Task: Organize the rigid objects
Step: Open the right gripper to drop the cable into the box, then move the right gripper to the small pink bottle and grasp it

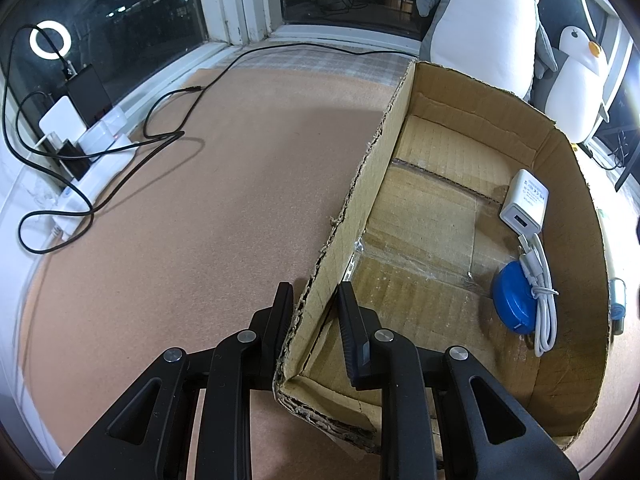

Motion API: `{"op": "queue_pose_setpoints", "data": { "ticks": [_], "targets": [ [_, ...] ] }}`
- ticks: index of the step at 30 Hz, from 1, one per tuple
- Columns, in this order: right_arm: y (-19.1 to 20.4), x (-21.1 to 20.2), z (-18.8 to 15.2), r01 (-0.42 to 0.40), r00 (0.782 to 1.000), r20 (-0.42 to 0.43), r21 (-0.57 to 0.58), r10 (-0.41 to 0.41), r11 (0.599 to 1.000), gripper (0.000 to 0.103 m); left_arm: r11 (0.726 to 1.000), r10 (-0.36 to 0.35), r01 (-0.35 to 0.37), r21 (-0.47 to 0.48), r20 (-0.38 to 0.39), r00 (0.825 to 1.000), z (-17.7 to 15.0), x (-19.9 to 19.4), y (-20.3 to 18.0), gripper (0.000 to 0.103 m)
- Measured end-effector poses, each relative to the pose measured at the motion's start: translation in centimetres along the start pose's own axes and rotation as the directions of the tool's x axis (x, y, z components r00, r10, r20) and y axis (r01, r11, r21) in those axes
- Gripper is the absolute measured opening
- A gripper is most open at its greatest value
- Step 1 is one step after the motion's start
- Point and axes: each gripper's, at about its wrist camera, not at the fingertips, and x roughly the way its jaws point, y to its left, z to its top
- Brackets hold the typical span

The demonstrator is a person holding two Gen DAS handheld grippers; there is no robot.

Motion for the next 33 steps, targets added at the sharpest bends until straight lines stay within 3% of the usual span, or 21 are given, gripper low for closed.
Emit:
{"op": "queue_pose_setpoints", "data": {
  "ticks": [7,14,23,25,28,33],
  "targets": [
    [-2.3,-4.5,-0.7,0.005,0.999,0.034,0.054,-0.007,0.999,0.068,1.0,0.0,0.0,0.001,0.001,1.0,0.0,0.0,0.0,0.021],
    [-5.3,-13.1,-1.7,0.097,0.99,0.093,0.13,-0.109,0.987,0.068,1.0,-0.002,0.002,0.004,0.001,1.0,-0.1,0.0,0.0,0.021],
    [-7.4,-23.1,-4.6,0.225,0.957,0.134,0.218,-0.258,0.95,0.069,1.0,-0.006,0.006,0.023,0.003,1.0,-0.2,-0.1,-0.1,0.021],
    [-7.6,-24.1,-5.8,0.246,0.948,0.141,0.239,-0.284,0.939,0.079,1.0,-0.007,0.007,0.024,0.003,1.0,-0.2,-0.1,-0.1,0.021],
    [-8.3,-23.9,-7.6,0.276,0.937,0.137,0.267,-0.32,0.923,0.081,1.0,-0.008,0.008,0.024,0.001,1.0,-0.1,-0.1,-0.1,0.021],
    [-10.6,-20.3,-9.9,0.255,0.95,0.092,0.319,-0.297,0.913,0.081,1.0,-0.011,0.011,0.017,-0.002,1.0,0.0,0.0,0.0,0.021]
  ]
}}
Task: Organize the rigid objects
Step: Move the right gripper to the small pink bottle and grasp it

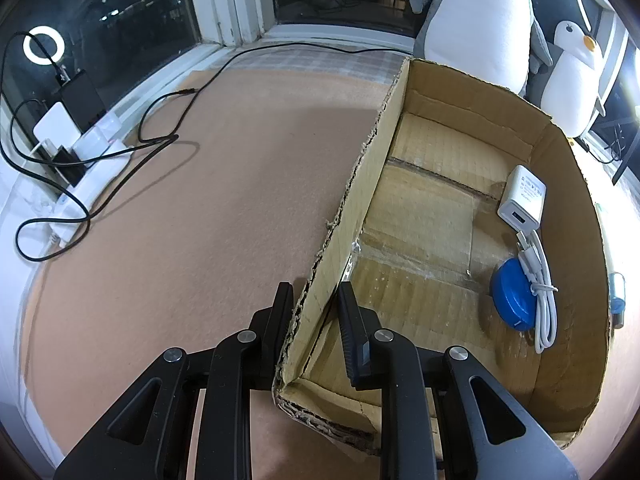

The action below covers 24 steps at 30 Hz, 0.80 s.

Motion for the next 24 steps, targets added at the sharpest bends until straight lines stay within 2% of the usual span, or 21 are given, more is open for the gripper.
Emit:
{"op": "queue_pose_setpoints", "data": {
  "ticks": [3,8,13,17,20,24],
  "targets": [
    [-0.9,3.1,-0.9,0.024,0.999,-0.028,0.003,-0.024,1.0,0.081,1.0,-0.002,0.002,-0.002,-0.001,1.0,0.0,0.0,0.0,0.021],
    [-2.0,9.0,-2.4,-0.016,0.994,-0.108,0.039,0.02,0.999,0.08,1.0,-0.002,0.002,-0.006,-0.007,1.0,0.1,0.0,0.1,0.021],
    [-1.2,14.0,-3.9,-0.04,0.977,-0.207,0.022,0.043,0.999,0.06,1.0,-0.003,0.003,-0.017,-0.013,1.0,0.3,0.2,0.2,0.021],
    [-0.8,16.9,-4.6,-0.049,0.963,-0.266,0.004,0.048,0.999,0.051,1.0,-0.003,0.003,-0.019,-0.017,1.0,0.4,0.2,0.1,0.021],
    [-0.8,18.1,-4.5,-0.048,0.958,-0.284,0.003,0.047,0.999,0.047,1.0,-0.001,0.001,-0.017,-0.018,1.0,0.4,0.2,0.1,0.021],
    [-1.2,19.0,-4.4,-0.032,0.955,-0.295,-0.011,0.027,0.999,0.033,1.0,0.0,0.0,-0.016,-0.018,1.0,0.4,0.2,0.1,0.021]
  ]
}}
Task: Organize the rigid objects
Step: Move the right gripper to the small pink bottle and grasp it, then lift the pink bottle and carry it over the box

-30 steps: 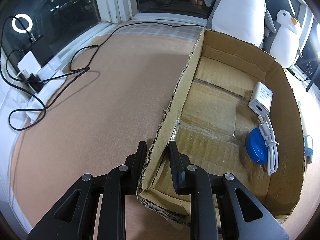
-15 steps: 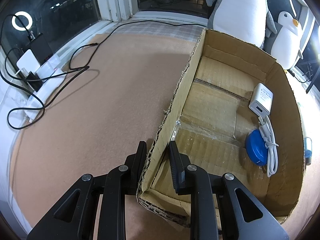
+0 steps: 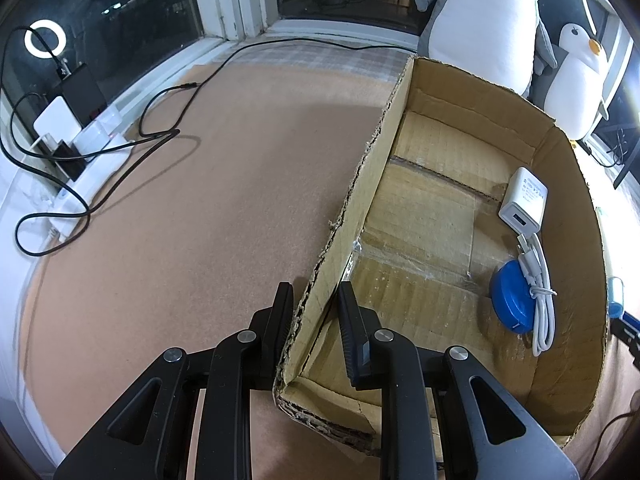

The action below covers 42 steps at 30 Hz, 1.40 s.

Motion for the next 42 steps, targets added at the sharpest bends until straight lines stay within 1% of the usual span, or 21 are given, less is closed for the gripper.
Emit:
{"op": "queue_pose_setpoints", "data": {
  "ticks": [1,3,6,9,14,16,21,33,42],
  "targets": [
    [-0.2,0.0,0.1,0.001,1.0,-0.002,0.001,-0.001,1.0,0.03,1.0,0.0,0.0,0.0,0.0,1.0,0.0,0.0,0.0,0.021],
    [-0.8,0.1,0.4,0.008,1.0,-0.005,0.015,-0.008,1.0,0.026,1.0,0.0,0.0,0.0,-0.001,1.0,0.0,0.0,0.0,0.021],
    [-1.7,0.1,0.9,0.036,0.999,-0.001,0.033,-0.036,0.999,0.026,1.0,0.0,0.0,-0.001,0.0,1.0,0.0,0.0,0.0,0.021],
    [-2.5,0.1,1.5,0.018,1.0,0.003,0.05,-0.018,0.999,0.026,1.0,0.0,0.0,-0.002,-0.001,1.0,0.0,0.0,0.0,0.021],
    [-1.8,0.5,2.2,0.039,0.999,0.0,0.018,-0.039,0.999,0.026,1.0,0.0,0.0,-0.002,-0.001,1.0,0.0,0.0,0.1,0.021],
    [-1.4,1.1,2.2,0.053,0.998,-0.016,0.006,-0.053,0.999,0.019,1.0,-0.002,0.002,-0.005,-0.001,1.0,0.0,0.0,0.1,0.021],
    [-1.0,1.0,2.3,0.083,0.996,-0.011,-0.006,-0.083,0.997,0.018,1.0,-0.001,0.001,-0.006,0.0,1.0,-0.1,0.0,0.1,0.021],
    [0.6,-2.8,2.7,0.106,0.992,0.077,-0.034,-0.103,0.994,0.018,1.0,0.001,-0.001,-0.005,0.001,1.0,-0.1,0.0,0.1,0.021],
    [2.6,-4.7,3.8,0.067,0.99,0.129,-0.059,-0.059,0.996,0.018,1.0,0.0,0.0,-0.006,0.001,1.0,-0.1,-0.1,0.1,0.021]
  ]
}}
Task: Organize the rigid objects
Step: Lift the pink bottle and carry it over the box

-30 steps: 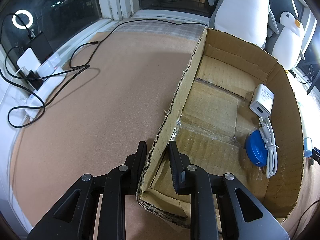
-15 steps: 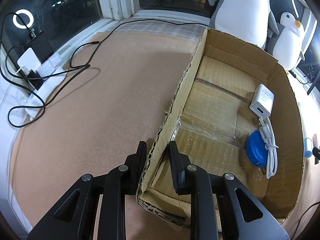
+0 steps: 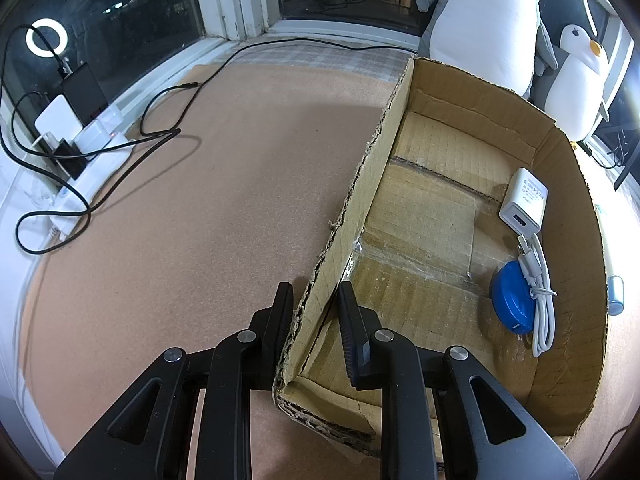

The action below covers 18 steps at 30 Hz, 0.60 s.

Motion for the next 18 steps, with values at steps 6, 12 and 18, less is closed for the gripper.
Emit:
{"op": "queue_pose_setpoints", "data": {
  "ticks": [6,12,18],
  "targets": [
    [1.8,-0.5,0.9,-0.031,0.999,0.016,-0.031,0.031,0.999,0.018,1.0,-0.002,0.002,-0.002,0.0,1.0,0.0,0.0,0.1,0.021],
    [4.7,-0.9,1.9,-0.096,0.995,0.03,-0.054,0.098,0.994,0.018,1.0,-0.001,0.001,-0.002,0.0,1.0,0.0,0.0,0.1,0.021],
    [8.4,-0.5,2.8,-0.191,0.981,0.02,-0.079,0.194,0.978,0.018,1.0,-0.001,0.001,0.001,0.002,1.0,0.0,-0.1,0.0,0.021]
  ]
}}
